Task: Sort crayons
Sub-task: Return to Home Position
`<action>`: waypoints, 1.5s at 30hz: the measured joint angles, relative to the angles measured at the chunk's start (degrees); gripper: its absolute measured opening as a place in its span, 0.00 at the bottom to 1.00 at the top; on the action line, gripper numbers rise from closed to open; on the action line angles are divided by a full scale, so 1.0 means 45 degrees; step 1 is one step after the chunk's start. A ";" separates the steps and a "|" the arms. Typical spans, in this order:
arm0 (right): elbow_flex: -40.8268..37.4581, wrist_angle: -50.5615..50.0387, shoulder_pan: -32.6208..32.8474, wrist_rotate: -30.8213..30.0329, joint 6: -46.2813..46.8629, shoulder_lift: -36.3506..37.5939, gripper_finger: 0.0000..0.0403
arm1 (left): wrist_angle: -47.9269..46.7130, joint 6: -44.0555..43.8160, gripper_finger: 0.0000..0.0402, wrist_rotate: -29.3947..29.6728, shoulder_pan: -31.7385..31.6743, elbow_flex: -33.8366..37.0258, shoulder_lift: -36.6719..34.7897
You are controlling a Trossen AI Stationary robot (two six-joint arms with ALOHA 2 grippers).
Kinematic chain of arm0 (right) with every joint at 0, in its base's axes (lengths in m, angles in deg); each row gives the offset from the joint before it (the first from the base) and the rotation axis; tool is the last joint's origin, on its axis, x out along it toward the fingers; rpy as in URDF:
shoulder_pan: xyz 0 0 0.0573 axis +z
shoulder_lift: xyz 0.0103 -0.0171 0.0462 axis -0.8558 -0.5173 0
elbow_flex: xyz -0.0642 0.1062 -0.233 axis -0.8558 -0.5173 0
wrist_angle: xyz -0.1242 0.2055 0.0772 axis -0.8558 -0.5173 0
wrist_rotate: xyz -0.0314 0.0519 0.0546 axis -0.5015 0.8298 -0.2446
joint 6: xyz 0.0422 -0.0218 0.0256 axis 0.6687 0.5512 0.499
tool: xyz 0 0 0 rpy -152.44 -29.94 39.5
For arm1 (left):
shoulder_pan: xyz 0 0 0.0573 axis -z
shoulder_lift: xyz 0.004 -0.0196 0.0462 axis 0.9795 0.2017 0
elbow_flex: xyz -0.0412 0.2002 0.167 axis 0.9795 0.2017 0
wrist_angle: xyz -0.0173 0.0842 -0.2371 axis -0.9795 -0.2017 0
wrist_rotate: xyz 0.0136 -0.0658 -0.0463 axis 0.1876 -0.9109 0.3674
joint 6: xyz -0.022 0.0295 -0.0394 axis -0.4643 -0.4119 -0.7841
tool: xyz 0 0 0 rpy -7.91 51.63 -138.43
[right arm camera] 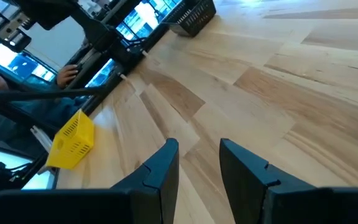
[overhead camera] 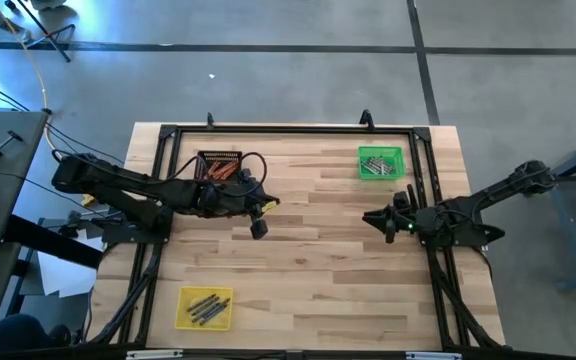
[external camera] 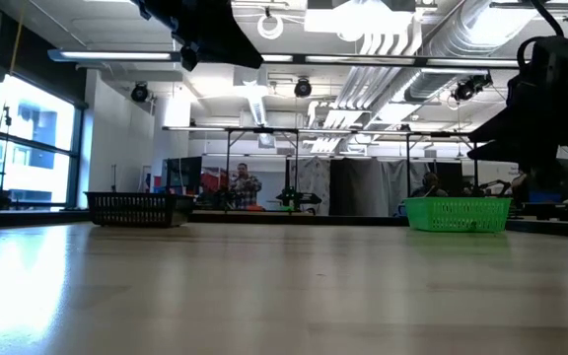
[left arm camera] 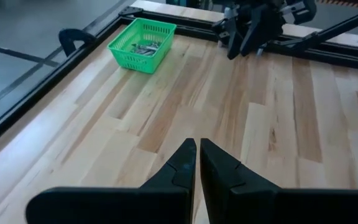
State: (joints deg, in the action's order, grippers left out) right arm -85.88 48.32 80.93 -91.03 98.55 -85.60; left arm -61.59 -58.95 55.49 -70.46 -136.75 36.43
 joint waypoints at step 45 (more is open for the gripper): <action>-0.0005 0.0066 0.0020 0.0136 -0.0005 0.5174 0.27 | 0.0253 -0.0372 0.02 -0.0381 0.1819 0.0000 0.0342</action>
State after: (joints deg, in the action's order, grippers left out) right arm -85.90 48.62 81.03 -90.42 98.53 -62.32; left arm -60.45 -60.62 53.77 -62.28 -136.75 37.97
